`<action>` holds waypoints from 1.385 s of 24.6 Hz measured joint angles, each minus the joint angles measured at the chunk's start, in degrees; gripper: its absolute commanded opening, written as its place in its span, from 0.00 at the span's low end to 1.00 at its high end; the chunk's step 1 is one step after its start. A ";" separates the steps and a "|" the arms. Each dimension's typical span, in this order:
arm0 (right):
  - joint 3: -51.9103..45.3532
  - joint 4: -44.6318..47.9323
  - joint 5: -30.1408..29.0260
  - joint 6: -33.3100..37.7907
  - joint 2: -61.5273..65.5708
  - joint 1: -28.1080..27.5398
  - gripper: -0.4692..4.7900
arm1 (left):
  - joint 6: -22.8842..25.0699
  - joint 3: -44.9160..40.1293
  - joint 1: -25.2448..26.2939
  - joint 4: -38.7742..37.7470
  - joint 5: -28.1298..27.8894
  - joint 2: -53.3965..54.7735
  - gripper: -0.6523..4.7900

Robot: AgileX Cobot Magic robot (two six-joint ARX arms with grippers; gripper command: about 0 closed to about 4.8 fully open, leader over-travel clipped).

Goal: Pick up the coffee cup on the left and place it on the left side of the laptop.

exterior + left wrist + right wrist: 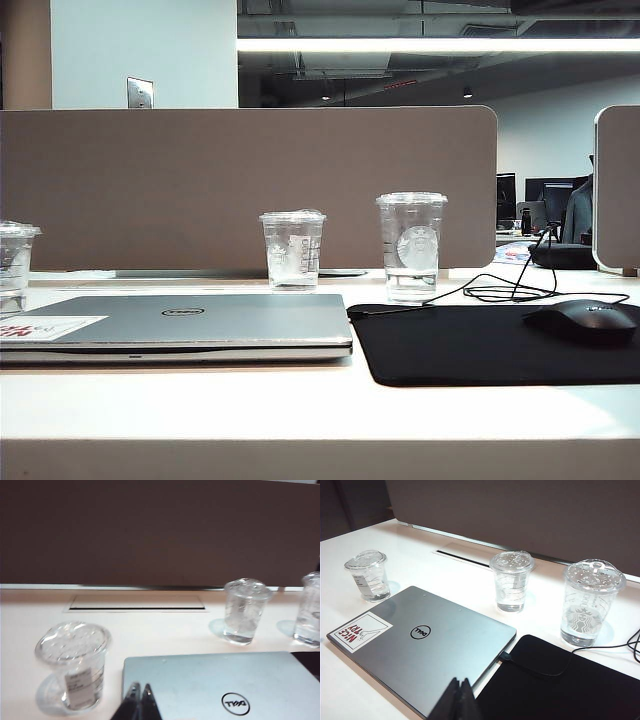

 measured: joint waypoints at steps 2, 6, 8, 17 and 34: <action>0.00 0.02 0.00 0.00 0.00 0.00 0.09 | 0.00 -1.36 0.66 -0.24 0.04 -1.97 0.11; 0.00 0.02 0.00 0.00 -0.02 0.00 0.09 | -0.02 -3.23 0.94 0.02 0.04 -5.20 0.11; 0.00 0.00 0.00 0.00 -0.02 0.00 0.09 | -0.02 -5.55 0.94 -0.11 0.04 -7.34 0.11; 0.00 0.00 0.00 0.00 -0.04 0.00 0.09 | -0.24 -9.79 0.94 -0.46 0.04 -10.36 0.11; 0.00 0.00 0.00 0.00 -0.04 0.00 0.08 | 0.00 -9.79 0.94 -0.68 0.02 -10.34 0.11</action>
